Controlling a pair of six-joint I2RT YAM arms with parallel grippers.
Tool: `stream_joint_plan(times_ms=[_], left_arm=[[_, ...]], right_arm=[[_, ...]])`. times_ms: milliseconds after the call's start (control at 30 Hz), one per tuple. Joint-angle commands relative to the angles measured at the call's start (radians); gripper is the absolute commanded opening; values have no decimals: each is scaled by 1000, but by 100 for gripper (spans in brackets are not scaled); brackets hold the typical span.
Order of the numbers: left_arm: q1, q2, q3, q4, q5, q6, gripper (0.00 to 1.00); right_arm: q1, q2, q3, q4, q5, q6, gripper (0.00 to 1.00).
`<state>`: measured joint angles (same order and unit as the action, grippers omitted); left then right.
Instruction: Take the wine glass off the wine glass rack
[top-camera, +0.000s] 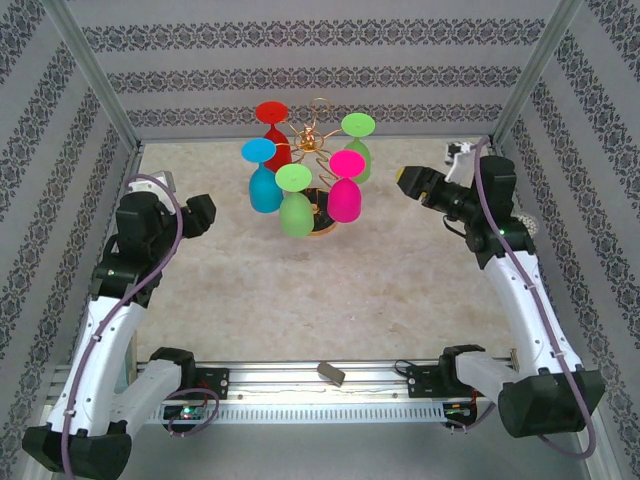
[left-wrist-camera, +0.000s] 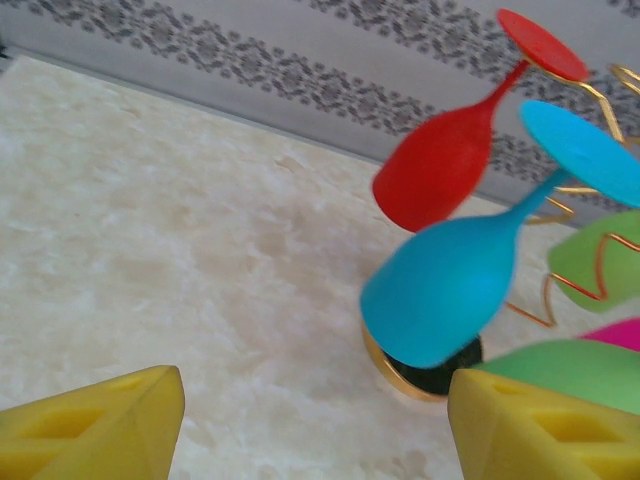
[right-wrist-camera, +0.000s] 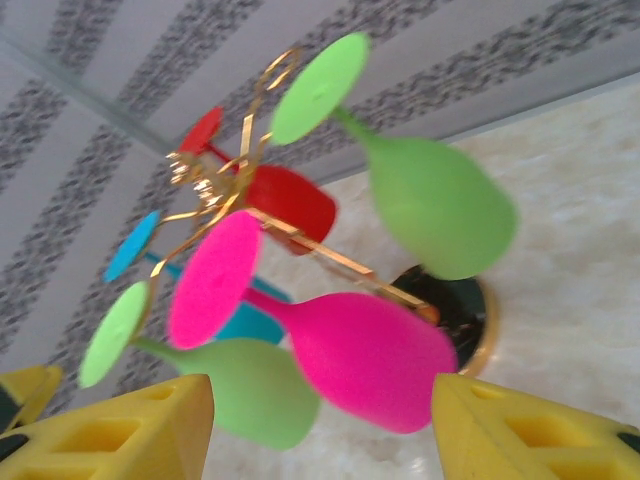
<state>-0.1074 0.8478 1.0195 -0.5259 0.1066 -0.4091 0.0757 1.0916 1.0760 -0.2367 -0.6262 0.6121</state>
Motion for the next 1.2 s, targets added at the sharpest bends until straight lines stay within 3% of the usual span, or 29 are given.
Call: stream_joint_plan(times_ms=[0,233,333,533,700,1167], left_arm=[[-24,-12,61,-133,71,15,71],[-35,-15,98,-162,72,33,70],[-35,-15,89,-146,77,27,70],[-35,5,102,-140,84,34,70],[-35,2,108,-129,85,36,70],[-35,-3,104,-121,61,44,70]], right_arm=[[52,34,51,21,-60,52,59],[115,127,92,55,-53,64,47],[124,162,106,69,-61,68,37],[133,206,126,97,-73,83,38],[139,237,148,109,-75,92,50],[153,305,197,125,-79,112,47]])
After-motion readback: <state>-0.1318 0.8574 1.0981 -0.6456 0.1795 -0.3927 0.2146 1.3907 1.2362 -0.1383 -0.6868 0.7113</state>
